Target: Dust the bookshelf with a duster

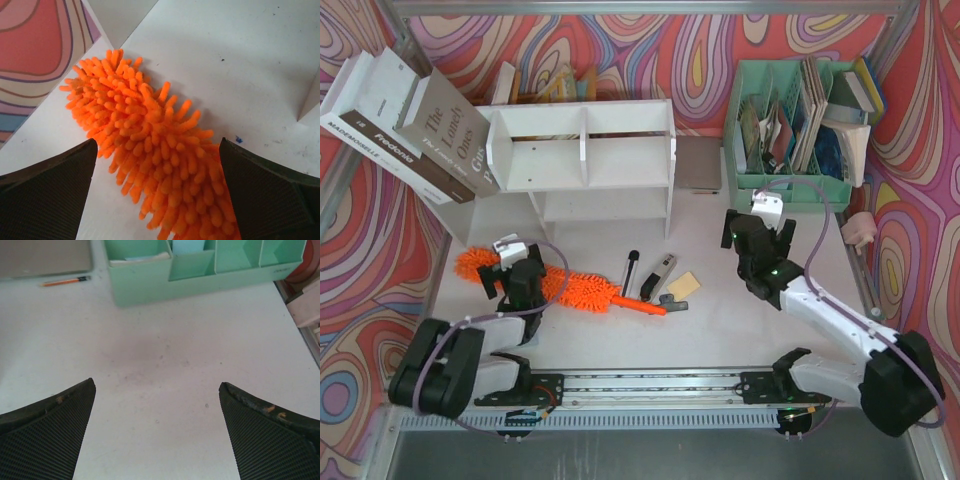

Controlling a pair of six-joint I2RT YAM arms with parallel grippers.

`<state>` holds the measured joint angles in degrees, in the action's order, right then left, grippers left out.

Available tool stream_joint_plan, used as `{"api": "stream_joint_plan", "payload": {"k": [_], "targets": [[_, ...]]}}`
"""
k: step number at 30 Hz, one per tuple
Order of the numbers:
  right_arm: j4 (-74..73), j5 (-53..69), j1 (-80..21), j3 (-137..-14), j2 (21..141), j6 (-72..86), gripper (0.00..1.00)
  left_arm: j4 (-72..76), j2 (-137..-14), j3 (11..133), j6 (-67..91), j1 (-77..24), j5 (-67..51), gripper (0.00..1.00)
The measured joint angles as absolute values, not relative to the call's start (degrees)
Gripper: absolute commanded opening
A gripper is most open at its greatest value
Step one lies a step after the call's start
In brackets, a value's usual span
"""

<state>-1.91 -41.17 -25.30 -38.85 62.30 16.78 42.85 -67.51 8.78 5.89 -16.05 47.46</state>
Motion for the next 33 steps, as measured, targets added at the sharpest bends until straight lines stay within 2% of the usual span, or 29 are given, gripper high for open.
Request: {"api": "stream_joint_plan", "payload": {"k": [8,15,24,33], "targets": [[11.7,-37.7,-16.6,-32.3,71.7,13.5,0.99,65.6,-82.8,8.5,4.3,-6.9,36.9,0.98],[26.3,-34.8,-11.0,-26.9,77.3,10.3,0.99,70.7,-88.8,10.8,3.6,-4.9,25.5,0.98],[47.9,-29.8,-7.8,-19.4,84.2,4.9,0.99,64.9,-87.5,14.2,6.3,-0.7,20.6,0.98],[64.2,-20.8,-6.4,-17.9,91.9,1.7,0.99,59.7,-87.3,15.9,7.5,-0.4,19.2,0.98]]}}
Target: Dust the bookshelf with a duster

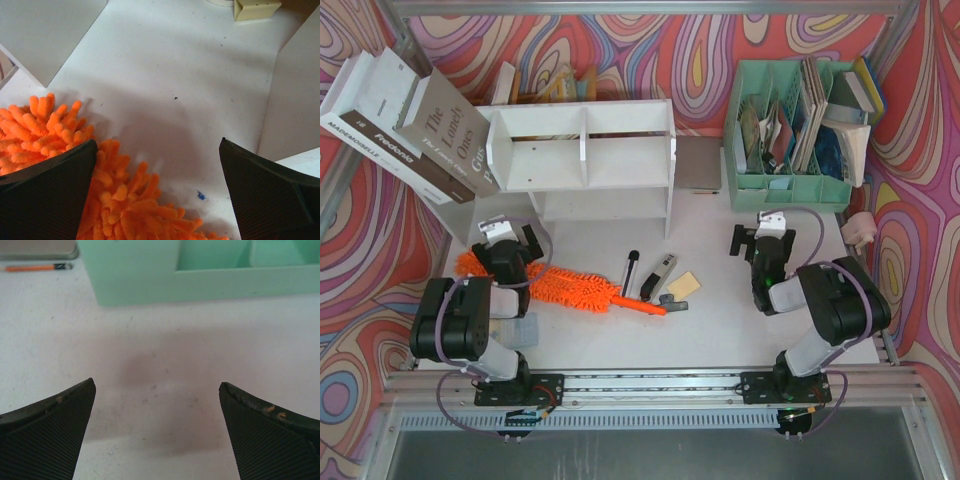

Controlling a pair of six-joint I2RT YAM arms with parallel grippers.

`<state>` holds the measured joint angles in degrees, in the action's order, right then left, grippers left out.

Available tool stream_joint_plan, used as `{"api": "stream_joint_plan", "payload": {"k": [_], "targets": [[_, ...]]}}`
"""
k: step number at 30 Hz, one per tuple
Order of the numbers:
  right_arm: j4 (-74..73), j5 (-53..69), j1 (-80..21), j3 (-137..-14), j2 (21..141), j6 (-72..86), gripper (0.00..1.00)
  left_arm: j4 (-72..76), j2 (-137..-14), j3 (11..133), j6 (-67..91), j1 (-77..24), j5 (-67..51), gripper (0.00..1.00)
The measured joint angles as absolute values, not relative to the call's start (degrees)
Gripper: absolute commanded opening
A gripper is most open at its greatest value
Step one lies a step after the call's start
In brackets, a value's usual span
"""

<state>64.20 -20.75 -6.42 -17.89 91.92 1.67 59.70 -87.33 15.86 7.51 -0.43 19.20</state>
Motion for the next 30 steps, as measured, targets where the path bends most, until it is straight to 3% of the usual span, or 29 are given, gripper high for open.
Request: {"api": "stream_joint_plan", "payload": {"k": [10,30], "targets": [[67.4,-8.7,-2.5,-18.7,96.2,1.2,0.99,54.2,-87.3,19.8,7.3,-0.4,16.0,0.98],[67.9,-7.0,-2.5,-18.7,96.2,1.1,0.99,53.5,-87.3,19.8,7.3,-0.3,15.4,0.98]]}}
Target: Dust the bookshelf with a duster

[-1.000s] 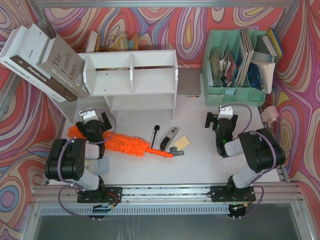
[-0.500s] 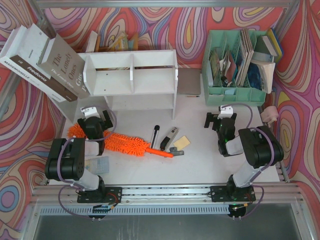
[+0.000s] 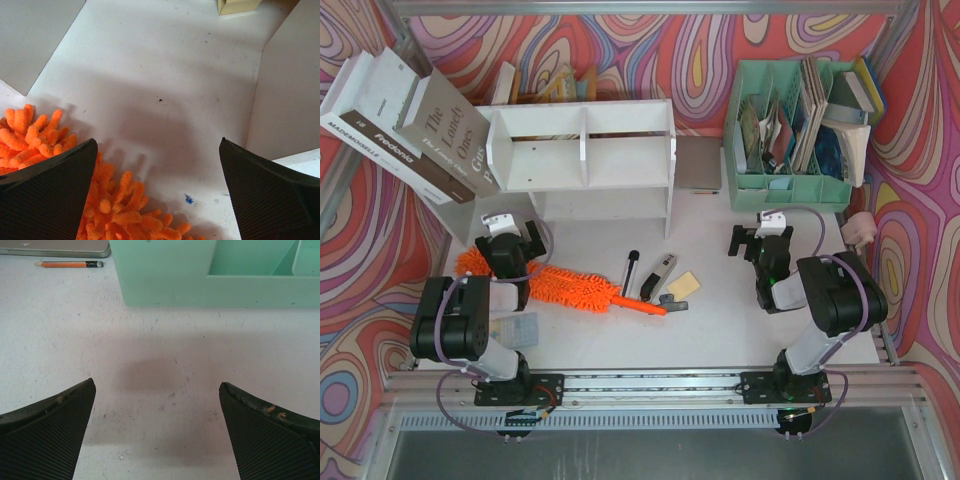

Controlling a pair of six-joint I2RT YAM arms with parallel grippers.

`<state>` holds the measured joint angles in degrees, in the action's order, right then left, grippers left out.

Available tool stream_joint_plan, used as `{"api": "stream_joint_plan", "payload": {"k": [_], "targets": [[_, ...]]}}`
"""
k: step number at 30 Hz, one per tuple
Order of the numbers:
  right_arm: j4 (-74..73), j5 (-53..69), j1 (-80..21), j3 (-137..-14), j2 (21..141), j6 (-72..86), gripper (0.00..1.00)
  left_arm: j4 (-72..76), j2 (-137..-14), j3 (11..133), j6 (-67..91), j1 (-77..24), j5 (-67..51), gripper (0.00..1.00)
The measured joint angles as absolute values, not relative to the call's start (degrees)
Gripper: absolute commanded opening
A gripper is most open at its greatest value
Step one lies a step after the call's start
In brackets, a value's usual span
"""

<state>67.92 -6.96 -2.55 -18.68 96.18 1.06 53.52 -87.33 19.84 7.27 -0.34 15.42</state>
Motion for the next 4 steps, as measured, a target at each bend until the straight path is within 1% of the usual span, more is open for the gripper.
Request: {"api": "stream_joint_plan", "payload": {"k": [4], "targets": [[67.9,-6.9,-2.5,-18.7,96.2,1.1,0.99,53.5,-87.3,19.8,7.3,-0.3,15.4,0.98]]}}
